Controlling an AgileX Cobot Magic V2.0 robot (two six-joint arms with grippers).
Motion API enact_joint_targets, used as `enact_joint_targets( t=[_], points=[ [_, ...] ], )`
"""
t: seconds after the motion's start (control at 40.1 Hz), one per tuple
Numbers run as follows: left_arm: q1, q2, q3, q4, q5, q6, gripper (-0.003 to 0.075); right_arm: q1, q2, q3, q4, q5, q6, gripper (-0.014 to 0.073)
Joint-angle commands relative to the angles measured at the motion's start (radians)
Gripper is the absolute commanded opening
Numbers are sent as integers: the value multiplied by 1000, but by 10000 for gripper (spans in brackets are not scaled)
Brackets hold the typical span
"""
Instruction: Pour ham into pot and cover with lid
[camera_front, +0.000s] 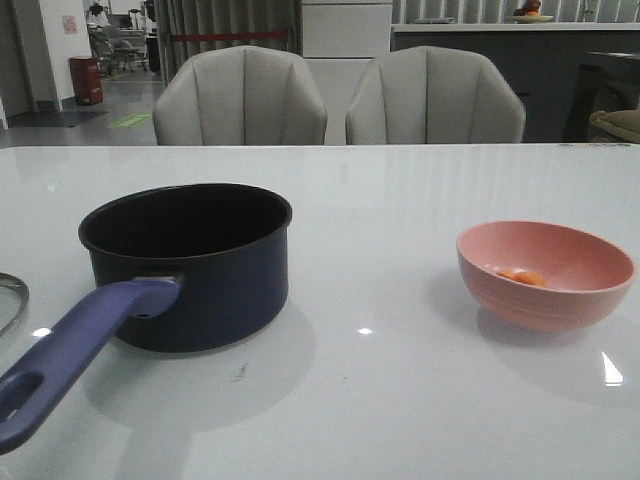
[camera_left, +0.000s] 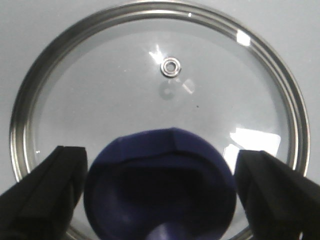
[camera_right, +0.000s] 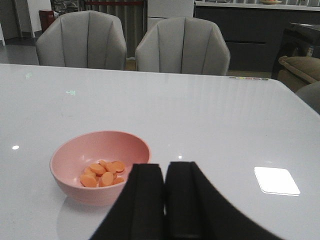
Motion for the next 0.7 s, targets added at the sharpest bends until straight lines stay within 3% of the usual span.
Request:
enact_joint_targets(
  t=[0.0, 0.374, 0.674],
  points=[
    [-1, -41, -44, 15, 19, 4, 638, -7, -19, -4, -9, -89, 0, 152],
    [-18, -242, -67, -1, 1, 25, 637, -7, -19, -4, -9, -89, 0, 152],
    [-87, -537, 91, -9, -150, 25, 637, -7, -19, -4, -9, -89, 0, 152]
  ],
)
